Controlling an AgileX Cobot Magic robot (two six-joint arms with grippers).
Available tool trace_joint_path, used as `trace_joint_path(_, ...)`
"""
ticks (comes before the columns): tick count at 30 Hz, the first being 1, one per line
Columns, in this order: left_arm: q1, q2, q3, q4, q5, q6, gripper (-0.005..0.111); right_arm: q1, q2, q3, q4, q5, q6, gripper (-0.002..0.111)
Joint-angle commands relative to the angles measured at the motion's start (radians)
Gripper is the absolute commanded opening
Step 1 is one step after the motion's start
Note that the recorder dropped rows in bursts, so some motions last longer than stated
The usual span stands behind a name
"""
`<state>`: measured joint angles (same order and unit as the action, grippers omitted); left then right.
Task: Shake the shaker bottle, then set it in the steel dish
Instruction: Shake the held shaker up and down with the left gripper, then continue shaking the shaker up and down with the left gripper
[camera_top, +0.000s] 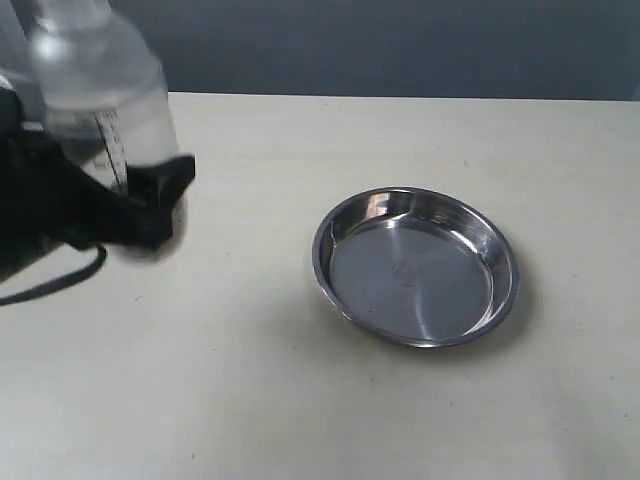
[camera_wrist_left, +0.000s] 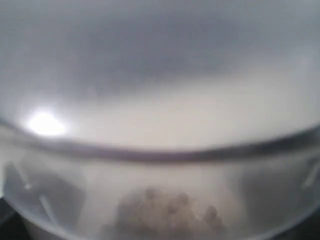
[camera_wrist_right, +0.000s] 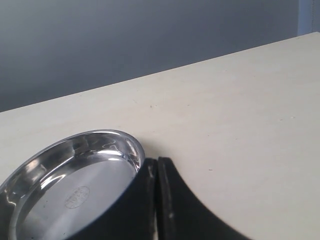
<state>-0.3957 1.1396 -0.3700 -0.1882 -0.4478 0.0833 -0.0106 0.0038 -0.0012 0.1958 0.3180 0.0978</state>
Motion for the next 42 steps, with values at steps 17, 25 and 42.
trace_joint_path(17,-0.090,0.008,0.020,-0.437,-0.068,0.346,0.000,0.002,-0.004,0.001,-0.002,-0.010,-0.006,-0.001)
trace_joint_path(25,-0.083,-0.070,-0.036,-0.936,-0.326,0.550,0.000,0.002,-0.004,0.001,-0.002,-0.010,-0.006,-0.001)
trace_joint_path(42,0.006,-0.038,-0.001,-0.440,-0.008,0.112,0.000,0.000,-0.004,0.001,0.004,-0.010,-0.006,-0.001)
